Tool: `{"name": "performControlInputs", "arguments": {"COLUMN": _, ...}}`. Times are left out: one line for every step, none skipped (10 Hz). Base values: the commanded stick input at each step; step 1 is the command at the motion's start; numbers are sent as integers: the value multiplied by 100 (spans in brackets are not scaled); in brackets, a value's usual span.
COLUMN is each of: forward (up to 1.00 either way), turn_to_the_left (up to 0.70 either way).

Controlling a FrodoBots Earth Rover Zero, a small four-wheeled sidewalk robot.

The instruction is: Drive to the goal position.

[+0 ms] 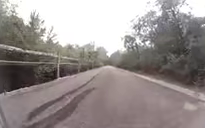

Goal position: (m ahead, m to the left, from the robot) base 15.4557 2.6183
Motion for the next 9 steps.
{"name": "performControlInputs", "arguments": {"forward": 70, "turn_to_the_left": 0}}
{"name": "performControlInputs", "arguments": {"forward": 70, "turn_to_the_left": 0}}
{"name": "performControlInputs", "arguments": {"forward": 70, "turn_to_the_left": 0}}
{"name": "performControlInputs", "arguments": {"forward": 70, "turn_to_the_left": 0}}
{"name": "performControlInputs", "arguments": {"forward": 70, "turn_to_the_left": 0}}
{"name": "performControlInputs", "arguments": {"forward": 70, "turn_to_the_left": 0}}
{"name": "performControlInputs", "arguments": {"forward": 70, "turn_to_the_left": 0}}
{"name": "performControlInputs", "arguments": {"forward": 70, "turn_to_the_left": 0}}
{"name": "performControlInputs", "arguments": {"forward": 70, "turn_to_the_left": 0}}
